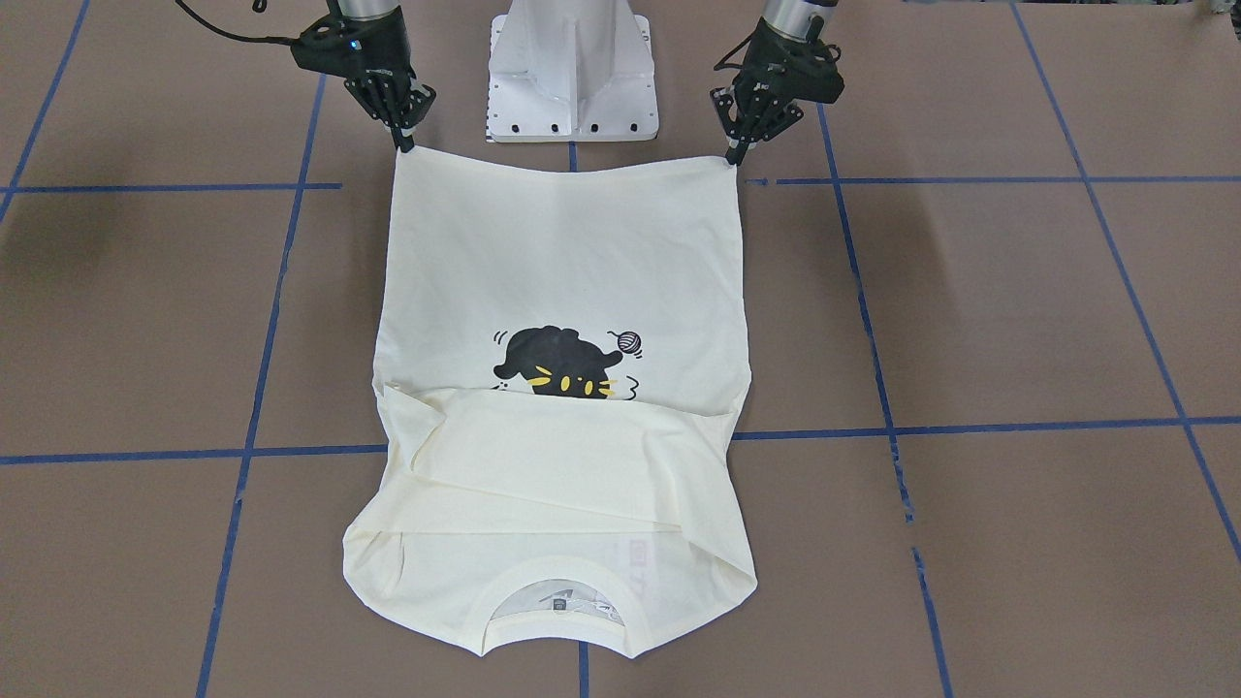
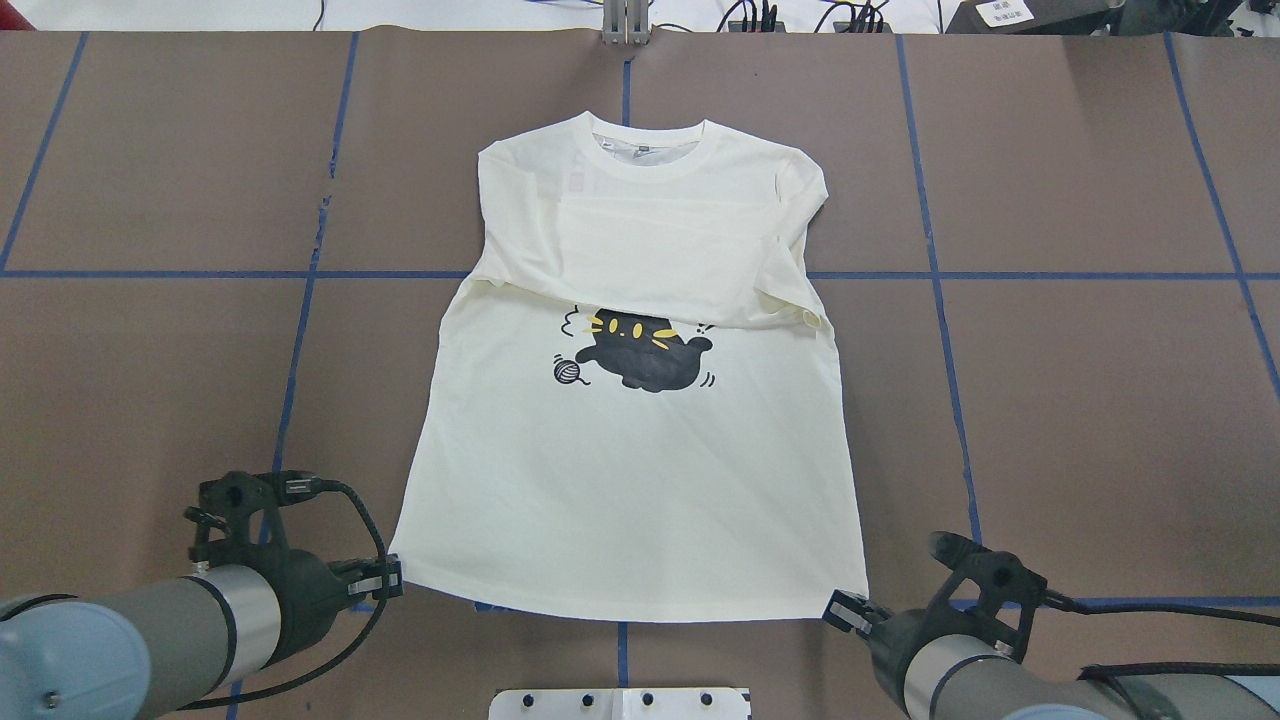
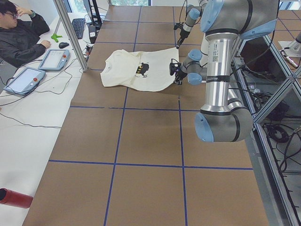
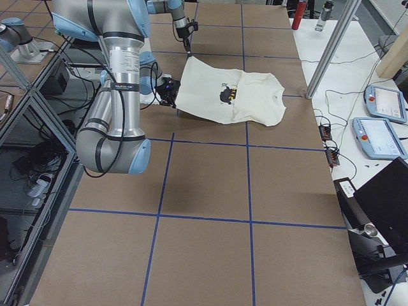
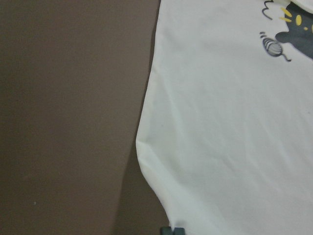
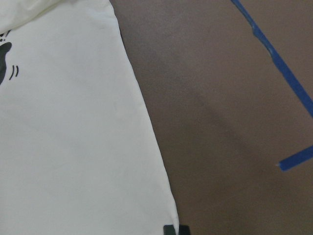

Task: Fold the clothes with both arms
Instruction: 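Lift the hem with both grippers and fold it toward the collar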

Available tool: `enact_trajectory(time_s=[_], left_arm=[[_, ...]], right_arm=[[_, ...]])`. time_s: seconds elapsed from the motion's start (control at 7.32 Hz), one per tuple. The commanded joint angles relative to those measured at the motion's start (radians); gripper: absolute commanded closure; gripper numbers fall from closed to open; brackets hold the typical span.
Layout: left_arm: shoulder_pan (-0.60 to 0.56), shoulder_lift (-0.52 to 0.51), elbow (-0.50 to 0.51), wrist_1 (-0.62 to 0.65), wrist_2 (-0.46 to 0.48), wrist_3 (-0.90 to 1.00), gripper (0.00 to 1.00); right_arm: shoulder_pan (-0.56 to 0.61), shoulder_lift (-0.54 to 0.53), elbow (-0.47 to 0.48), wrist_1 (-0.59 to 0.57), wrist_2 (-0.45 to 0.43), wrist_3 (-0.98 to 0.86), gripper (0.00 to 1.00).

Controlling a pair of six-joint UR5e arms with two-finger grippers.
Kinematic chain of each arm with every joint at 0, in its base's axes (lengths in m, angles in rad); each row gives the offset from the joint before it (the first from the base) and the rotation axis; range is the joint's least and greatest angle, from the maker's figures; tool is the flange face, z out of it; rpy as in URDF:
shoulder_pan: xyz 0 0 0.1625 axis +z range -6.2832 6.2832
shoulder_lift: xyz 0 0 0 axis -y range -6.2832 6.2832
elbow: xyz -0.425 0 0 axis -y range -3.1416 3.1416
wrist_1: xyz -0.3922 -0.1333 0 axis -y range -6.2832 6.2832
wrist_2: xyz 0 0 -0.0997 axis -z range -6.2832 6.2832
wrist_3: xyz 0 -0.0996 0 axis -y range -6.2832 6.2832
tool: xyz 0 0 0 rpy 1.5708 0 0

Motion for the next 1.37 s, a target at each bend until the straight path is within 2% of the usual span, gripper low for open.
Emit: enact_trajectory(time_s=[0.0,0.14,0.27,0.41,0.55,0.68,0.82,0.96,1.09,1.23], left_arm=[[0.001,-0.003,-0.340,0.339,-0.139,-0.008,1.00],[-0.002,-0.008,-0.402,0.393,-0.181,-0.008,1.00],[-0.004,-0.014,-0.401,0.397,-0.190,-0.004,1.00],[-0.042,-0.032,-0.391,0.400,-0.192,0.006,1.00],[-0.100,-0.050,-0.372,0.400,-0.192,0.056,1.00],[-0.184,-0.116,-0.322,0.402,-0.203,0.188,1.00],[-0.296,-0.173,-0.244,0.408,-0.239,0.279,1.00],[-0.412,-0.255,-0.157,0.418,-0.291,0.374,1.00],[-0.491,-0.314,-0.069,0.418,-0.308,0.435,1.00],[-0.551,-0.375,0.020,0.417,-0.309,0.484,1.00]], right_arm=[[-0.030,0.024,0.314,-0.291,0.038,-0.003,1.00],[0.002,0.087,0.357,-0.376,0.106,-0.003,1.00],[0.052,0.104,0.354,-0.421,0.134,-0.023,1.00],[0.106,0.150,0.348,-0.424,0.147,-0.116,1.00],[0.192,0.205,0.328,-0.446,0.195,-0.170,1.00],[0.297,0.254,0.297,-0.467,0.276,-0.228,1.00],[0.386,0.311,0.241,-0.472,0.318,-0.292,1.00],[0.478,0.354,0.169,-0.470,0.337,-0.352,1.00],[0.563,0.383,0.106,-0.464,0.381,-0.427,1.00],[0.629,0.432,0.004,-0.457,0.410,-0.465,1.00]])
